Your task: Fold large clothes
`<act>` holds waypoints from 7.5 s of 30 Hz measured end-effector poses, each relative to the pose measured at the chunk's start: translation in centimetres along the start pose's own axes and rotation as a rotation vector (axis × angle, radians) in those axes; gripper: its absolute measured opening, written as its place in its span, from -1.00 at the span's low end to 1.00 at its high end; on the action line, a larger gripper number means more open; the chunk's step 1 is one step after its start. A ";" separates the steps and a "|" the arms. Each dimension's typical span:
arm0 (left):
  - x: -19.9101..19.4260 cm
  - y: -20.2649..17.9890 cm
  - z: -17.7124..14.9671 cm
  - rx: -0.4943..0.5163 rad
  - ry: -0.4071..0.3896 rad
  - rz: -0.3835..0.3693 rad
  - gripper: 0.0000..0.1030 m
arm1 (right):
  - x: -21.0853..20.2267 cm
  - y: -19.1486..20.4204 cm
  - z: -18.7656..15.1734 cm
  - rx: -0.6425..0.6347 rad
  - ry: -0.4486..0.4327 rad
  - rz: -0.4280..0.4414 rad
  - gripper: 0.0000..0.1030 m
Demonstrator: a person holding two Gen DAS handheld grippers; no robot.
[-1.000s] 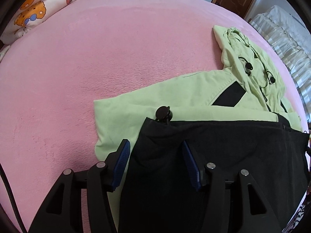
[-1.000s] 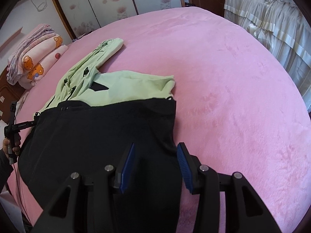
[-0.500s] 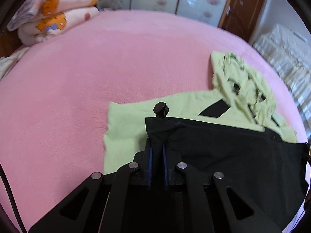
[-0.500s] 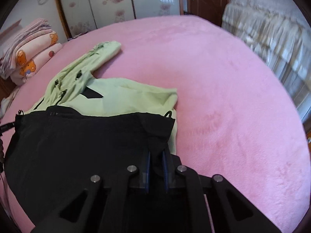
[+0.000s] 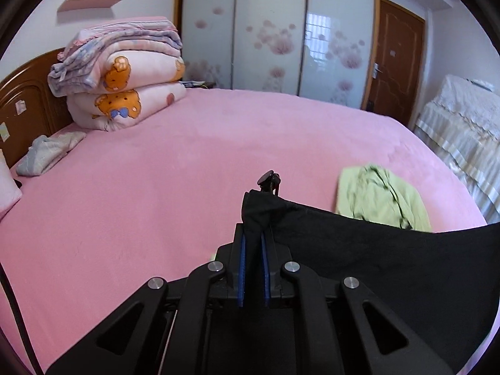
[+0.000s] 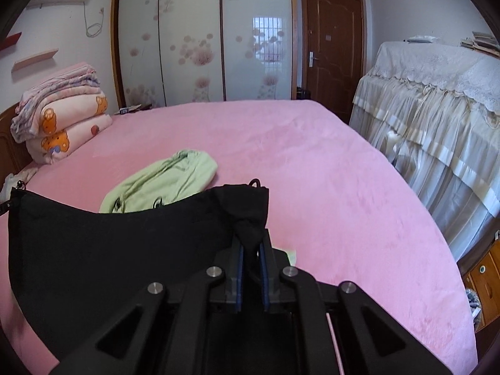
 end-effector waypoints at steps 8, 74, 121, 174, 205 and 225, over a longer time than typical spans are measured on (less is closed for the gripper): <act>8.1 -3.3 0.0 0.059 0.046 0.105 -0.88 | 8.5 -2.9 1.3 0.087 0.066 -0.041 -0.84; 1.5 7.2 -14.6 0.059 0.411 -0.013 0.58 | 0.0 -5.8 -13.0 0.217 0.399 0.052 -0.11; -1.1 4.9 -17.8 0.153 0.394 -0.019 -0.22 | -3.4 -4.7 -18.7 0.254 0.378 0.016 -0.49; 3.4 2.8 -15.1 0.161 0.378 0.142 0.75 | 4.0 -2.3 -17.0 0.156 0.436 -0.105 0.02; 18.2 -16.5 4.0 0.385 0.491 -0.012 0.75 | 21.4 2.5 4.0 0.257 0.613 0.069 0.15; 28.7 -24.1 4.3 0.182 0.473 -0.190 -0.96 | 36.3 3.6 6.6 0.339 0.470 0.187 -0.74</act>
Point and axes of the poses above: each gripper's, at about its wrist camera, not at the fingertips, and x roughly the way its jaws point, y to its left, z to its top, the point moved 7 cm from there along x, roughly the way its jaws point, and after that the axes turned 9 degrees about z, right-handed, at the moved point
